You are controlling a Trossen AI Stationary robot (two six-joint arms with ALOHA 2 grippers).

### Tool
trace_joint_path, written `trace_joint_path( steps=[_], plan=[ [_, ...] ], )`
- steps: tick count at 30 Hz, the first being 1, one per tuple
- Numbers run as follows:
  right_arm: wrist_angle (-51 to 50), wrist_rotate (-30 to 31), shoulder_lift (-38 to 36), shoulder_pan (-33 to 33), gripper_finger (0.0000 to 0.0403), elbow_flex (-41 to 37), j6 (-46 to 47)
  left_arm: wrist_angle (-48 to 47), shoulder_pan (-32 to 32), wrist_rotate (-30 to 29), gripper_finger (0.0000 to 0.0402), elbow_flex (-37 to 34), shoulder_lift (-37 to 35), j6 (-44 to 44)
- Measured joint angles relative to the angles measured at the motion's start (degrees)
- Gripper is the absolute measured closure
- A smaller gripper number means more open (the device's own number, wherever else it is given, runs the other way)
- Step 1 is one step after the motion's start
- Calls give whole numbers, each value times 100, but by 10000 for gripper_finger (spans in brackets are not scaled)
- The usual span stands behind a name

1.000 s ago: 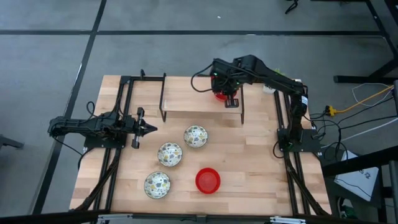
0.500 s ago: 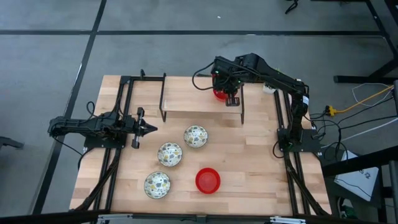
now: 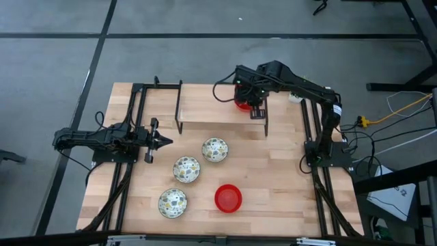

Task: Pick & Place Mini bowls
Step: Stack the right red bowl on top of the red bowl on the shelf

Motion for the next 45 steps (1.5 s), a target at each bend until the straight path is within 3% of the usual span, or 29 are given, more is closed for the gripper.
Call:
trace_joint_path(
  steps=[45],
  plan=[
    [144,-3,-70,-32,392,-510,54,-1,-1,0,389,-1,0,0]
  ],
)
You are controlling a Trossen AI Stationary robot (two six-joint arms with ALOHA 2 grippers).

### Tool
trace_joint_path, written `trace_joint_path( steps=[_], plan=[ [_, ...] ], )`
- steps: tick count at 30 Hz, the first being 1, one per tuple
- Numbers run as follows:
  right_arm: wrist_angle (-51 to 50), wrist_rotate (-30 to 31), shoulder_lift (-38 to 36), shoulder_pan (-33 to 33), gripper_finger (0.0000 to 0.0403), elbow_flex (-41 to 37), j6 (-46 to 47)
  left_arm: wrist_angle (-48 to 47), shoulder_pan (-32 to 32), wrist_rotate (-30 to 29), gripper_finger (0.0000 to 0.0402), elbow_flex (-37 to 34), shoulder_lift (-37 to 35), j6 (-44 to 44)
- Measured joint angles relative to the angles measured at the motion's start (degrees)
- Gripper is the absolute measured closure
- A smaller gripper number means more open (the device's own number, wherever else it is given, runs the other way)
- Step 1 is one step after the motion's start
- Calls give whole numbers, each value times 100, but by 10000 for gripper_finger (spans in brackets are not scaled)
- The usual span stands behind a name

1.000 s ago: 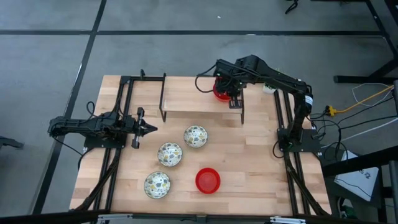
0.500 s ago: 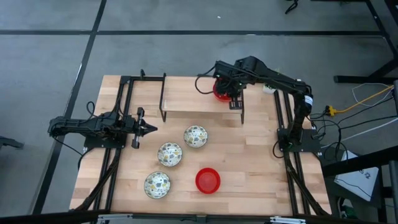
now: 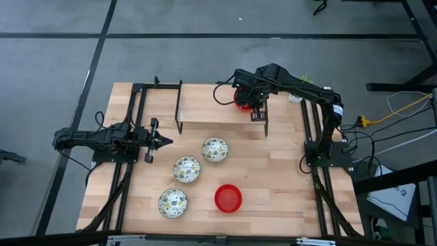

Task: Pick & Place Mini bowls
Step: Stack the right red bowl on top of the red bowl on the shelf

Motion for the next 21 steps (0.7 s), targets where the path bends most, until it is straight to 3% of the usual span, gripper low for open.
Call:
trace_joint_path(
  steps=[21],
  plan=[
    [101,-11,123,35,392,-4,-22,1,-1,0,393,1,0,0]
  ],
)
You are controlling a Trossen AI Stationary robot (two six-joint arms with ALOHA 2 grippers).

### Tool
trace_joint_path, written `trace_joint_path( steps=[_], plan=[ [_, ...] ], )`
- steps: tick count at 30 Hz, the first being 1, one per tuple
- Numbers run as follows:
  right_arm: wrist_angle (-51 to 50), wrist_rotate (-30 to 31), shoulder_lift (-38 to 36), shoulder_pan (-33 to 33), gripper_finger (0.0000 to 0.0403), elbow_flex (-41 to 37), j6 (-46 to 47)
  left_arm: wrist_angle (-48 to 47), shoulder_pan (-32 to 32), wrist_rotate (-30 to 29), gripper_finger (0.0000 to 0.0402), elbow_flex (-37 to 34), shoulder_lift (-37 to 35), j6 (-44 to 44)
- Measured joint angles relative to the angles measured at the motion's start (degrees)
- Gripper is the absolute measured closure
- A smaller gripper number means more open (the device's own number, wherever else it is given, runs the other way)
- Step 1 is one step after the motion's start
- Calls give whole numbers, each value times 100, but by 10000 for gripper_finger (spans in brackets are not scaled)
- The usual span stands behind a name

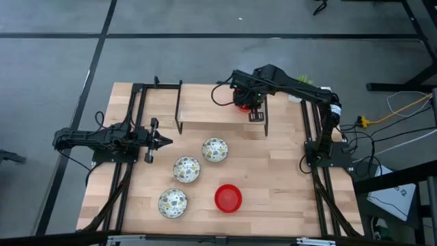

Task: Pick & Place Mini bowls
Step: Stack the right red bowl on top of the red bowl on the shelf

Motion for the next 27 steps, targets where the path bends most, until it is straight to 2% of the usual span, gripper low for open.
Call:
trace_joint_path(
  steps=[11,27],
  plan=[
    [-11,0,37,0,392,2,-8,0,2,-1,389,-2,0,0],
    [-20,5,96,0,371,2,42,0,2,-1,391,0,0,0]
  ],
)
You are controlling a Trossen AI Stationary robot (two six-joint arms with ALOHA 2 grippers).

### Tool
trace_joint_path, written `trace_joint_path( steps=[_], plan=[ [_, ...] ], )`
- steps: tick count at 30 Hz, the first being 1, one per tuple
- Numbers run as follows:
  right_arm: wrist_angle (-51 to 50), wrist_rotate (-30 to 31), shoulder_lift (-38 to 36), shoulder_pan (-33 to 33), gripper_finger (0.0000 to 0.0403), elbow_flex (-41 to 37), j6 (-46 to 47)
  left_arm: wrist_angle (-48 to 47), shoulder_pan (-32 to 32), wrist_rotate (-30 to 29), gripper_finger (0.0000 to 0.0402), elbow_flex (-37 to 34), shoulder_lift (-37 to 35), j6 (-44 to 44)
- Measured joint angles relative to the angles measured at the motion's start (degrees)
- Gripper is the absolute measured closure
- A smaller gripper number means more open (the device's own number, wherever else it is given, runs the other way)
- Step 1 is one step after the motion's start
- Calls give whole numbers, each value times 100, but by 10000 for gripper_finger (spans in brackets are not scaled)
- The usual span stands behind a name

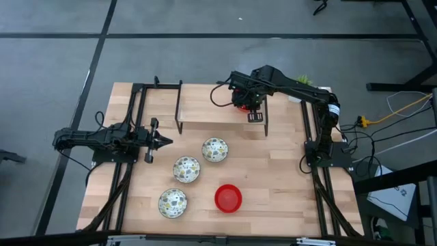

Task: Pick & Place Mini bowls
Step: Stack the right red bowl on top of the red bowl on the shelf

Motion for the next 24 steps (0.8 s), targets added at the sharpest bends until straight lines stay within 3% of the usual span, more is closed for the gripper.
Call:
trace_joint_path(
  steps=[15,24],
  plan=[
    [2,5,-1,0,367,0,-37,-2,-1,1,390,-1,0,0],
    [2,8,-1,0,312,0,-39,0,0,1,391,-2,0,0]
  ],
)
